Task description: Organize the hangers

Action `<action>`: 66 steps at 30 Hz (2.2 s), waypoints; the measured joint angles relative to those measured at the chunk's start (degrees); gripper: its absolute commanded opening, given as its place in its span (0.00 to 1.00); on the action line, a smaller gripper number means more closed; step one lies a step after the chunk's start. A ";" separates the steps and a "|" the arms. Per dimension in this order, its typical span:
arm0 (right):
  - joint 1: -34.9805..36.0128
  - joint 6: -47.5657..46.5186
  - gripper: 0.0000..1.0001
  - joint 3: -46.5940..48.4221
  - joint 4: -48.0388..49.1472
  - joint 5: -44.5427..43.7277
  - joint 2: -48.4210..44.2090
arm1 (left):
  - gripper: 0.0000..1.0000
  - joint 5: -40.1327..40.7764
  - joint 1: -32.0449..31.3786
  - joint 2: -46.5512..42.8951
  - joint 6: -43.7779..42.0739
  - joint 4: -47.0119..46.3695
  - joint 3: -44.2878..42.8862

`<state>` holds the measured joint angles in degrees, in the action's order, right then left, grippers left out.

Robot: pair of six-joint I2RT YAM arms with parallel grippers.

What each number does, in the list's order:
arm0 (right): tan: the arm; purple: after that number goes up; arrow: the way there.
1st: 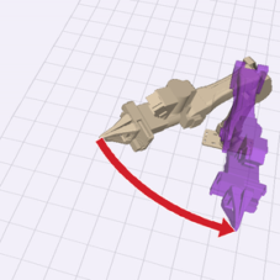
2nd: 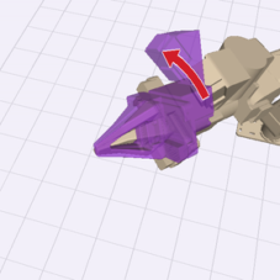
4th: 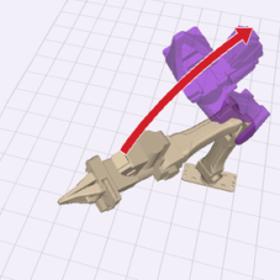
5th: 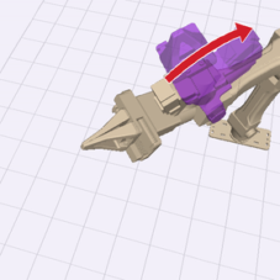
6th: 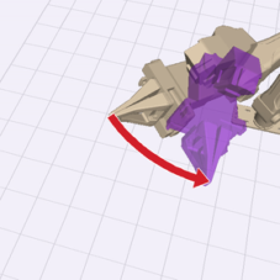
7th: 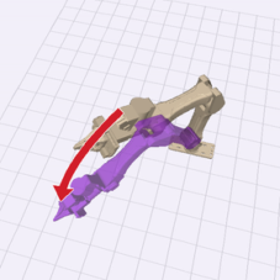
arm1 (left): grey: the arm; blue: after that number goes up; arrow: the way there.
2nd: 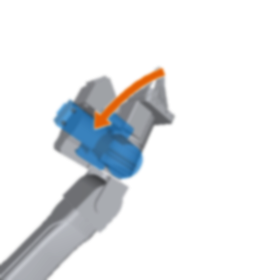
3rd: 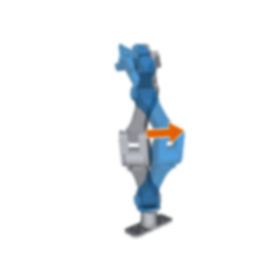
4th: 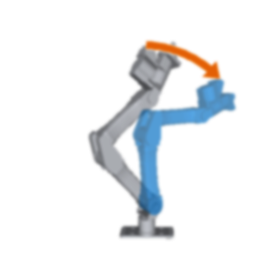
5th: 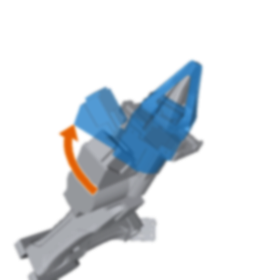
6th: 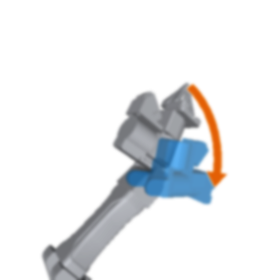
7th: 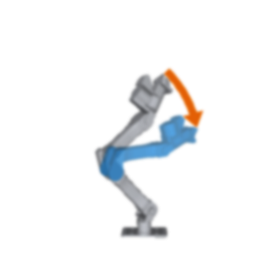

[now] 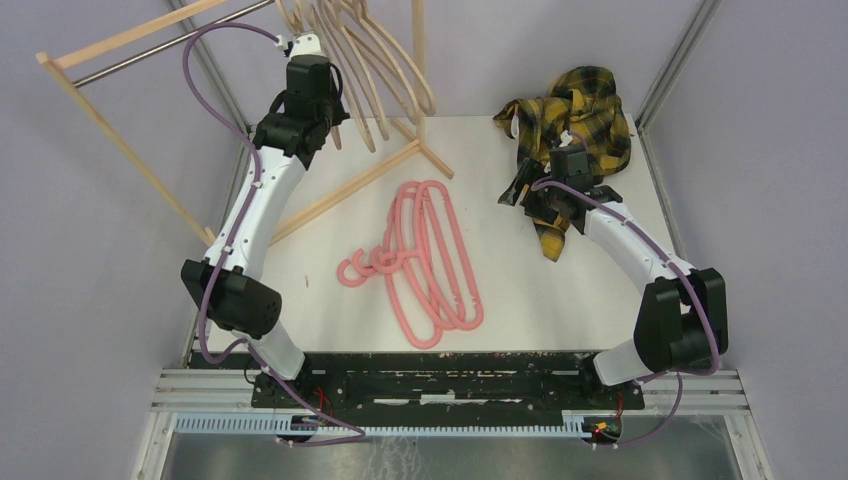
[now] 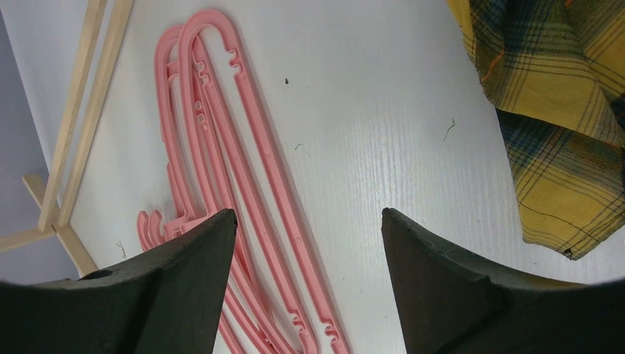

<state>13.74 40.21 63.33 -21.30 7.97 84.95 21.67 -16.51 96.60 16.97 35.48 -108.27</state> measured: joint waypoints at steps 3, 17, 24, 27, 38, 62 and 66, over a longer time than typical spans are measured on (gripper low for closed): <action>-0.02 0.00 0.85 -0.44 0.09 -0.04 -0.02 | 0.38 -1.09 0.00 -0.13 -0.33 0.15 0.00; -0.04 -1.03 0.88 -0.92 -0.22 0.17 -1.64 | 0.99 -5.44 0.00 -8.15 -2.73 5.01 3.56; -0.02 -1.66 0.87 -1.03 -0.11 1.73 -1.64 | 0.99 -9.57 -0.02 -23.78 -2.86 3.06 15.72; 0.46 -2.08 0.87 -1.09 -0.11 2.38 -1.64 | 0.99 -11.21 -0.02 -30.36 -2.86 1.90 23.17; 13.40 -4.63 0.81 1.92 -0.63 -0.11 2.14 | 0.99 -17.79 -0.02 -41.97 -2.64 -0.09 40.11; 29.81 -7.80 0.62 25.81 -4.59 -6.47 35.34 | 0.99 -24.39 -0.13 -52.52 5.84 -4.61 62.88; 29.73 -8.15 0.54 27.76 -5.38 -8.57 37.38 | 0.99 -25.16 -0.13 -52.52 5.92 -5.66 63.91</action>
<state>43.46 32.05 91.09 -26.68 -0.60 122.32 -3.49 -16.64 44.07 22.90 29.82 -44.36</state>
